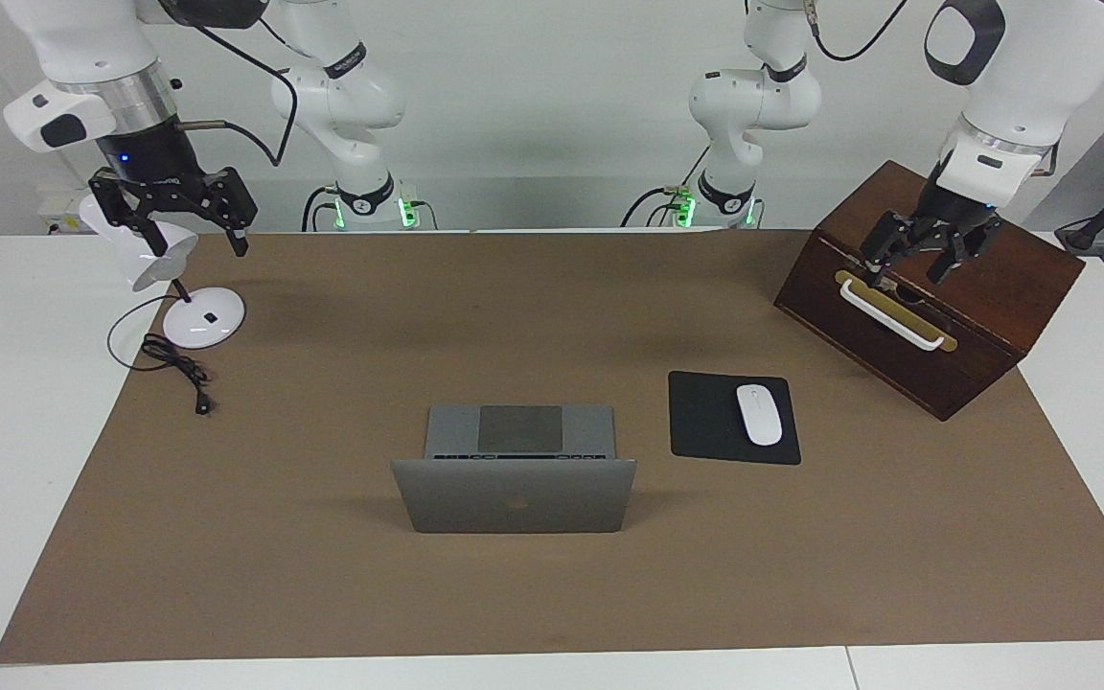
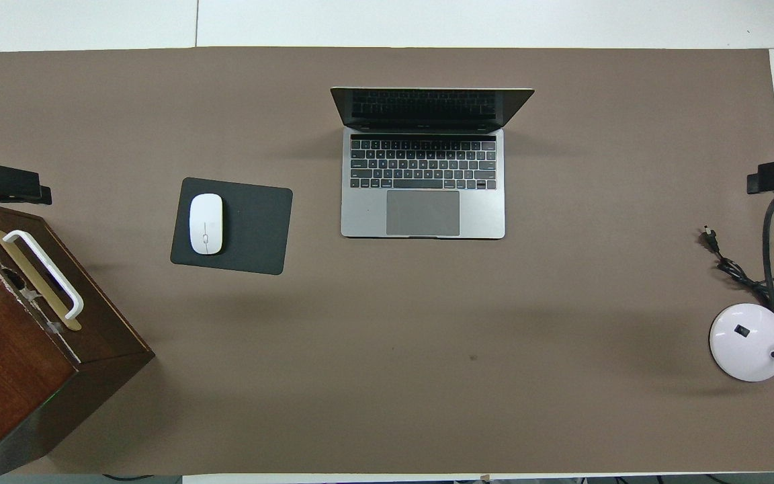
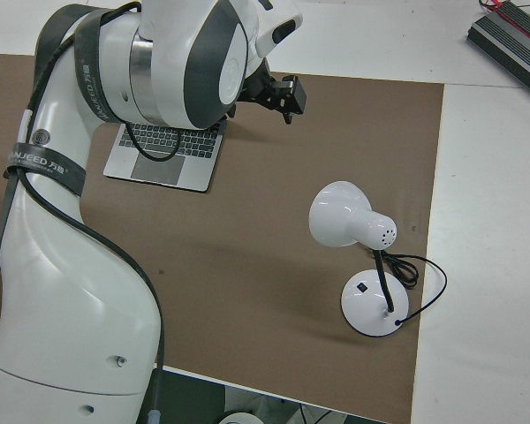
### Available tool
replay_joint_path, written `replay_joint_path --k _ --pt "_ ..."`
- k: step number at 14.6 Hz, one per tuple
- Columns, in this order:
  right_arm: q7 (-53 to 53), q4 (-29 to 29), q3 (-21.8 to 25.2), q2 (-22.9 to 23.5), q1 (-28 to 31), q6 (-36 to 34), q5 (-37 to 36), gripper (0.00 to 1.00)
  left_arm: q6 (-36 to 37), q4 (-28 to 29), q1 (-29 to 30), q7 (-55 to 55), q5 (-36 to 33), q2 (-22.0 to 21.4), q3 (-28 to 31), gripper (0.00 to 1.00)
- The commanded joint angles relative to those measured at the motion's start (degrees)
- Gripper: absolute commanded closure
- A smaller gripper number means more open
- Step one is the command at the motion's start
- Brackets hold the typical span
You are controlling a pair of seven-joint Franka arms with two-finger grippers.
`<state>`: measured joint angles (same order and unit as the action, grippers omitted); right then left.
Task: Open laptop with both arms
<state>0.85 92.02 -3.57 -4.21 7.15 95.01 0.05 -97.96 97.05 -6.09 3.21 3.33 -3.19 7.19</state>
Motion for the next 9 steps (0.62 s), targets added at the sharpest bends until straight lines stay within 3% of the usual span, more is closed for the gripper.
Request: replay_joint_path --k 1,4,6,9 --pt "0.12 2.19 -0.21 -1.67 0.58 1.14 0.83 0.0 2.16 -0.36 0.55 -0.13 -0.87 -0.94 -0.43 0.0" --pt "0.03 2.28 1.01 -1.41 -1.42 1.58 0.91 0.0 2.77 -1.5 0.46 -0.31 -3.41 -0.86 -0.16 0.0" --pt "0.03 2.37 8.38 -1.06 -7.74 1.67 0.83 0.0 2.77 -1.68 1.16 -0.31 -3.42 -0.86 -0.34 0.0" --pt "-0.14 2.64 9.02 -0.19 -8.29 2.81 0.83 0.0 2.6 -1.77 0.2 -0.22 -3.24 -0.77 -0.16 0.0"
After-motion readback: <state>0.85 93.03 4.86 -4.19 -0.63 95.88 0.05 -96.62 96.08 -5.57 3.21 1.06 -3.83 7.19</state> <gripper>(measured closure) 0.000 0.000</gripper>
